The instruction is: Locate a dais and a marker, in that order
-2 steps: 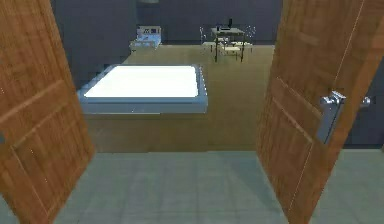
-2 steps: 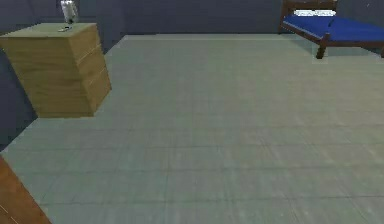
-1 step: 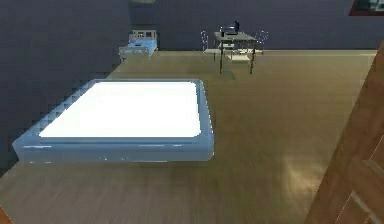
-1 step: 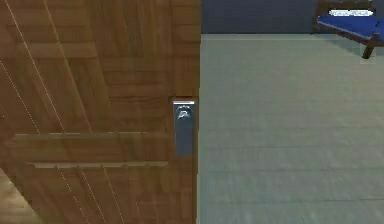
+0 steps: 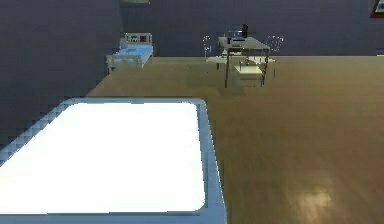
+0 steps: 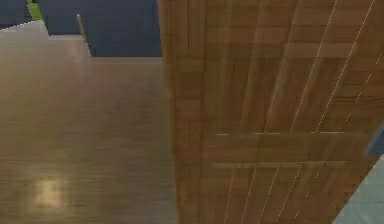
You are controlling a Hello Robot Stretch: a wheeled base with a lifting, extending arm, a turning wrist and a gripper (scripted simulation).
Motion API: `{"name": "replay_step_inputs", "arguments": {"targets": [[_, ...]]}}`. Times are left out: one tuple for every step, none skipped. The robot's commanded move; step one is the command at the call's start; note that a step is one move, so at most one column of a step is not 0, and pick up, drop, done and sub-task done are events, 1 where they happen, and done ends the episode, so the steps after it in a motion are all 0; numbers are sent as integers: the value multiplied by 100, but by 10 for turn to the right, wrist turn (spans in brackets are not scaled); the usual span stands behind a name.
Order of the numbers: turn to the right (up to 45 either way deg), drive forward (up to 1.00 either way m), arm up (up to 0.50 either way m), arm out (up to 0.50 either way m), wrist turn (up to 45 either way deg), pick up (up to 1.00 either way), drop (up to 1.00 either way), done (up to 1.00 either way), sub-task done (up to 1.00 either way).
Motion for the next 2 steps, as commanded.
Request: {"name": "replay_step_inputs", "arguments": {"targets": [[450,0,0,0,0,0,0,0,0],[150,0,0,0,0,0,0,0,0]]}}
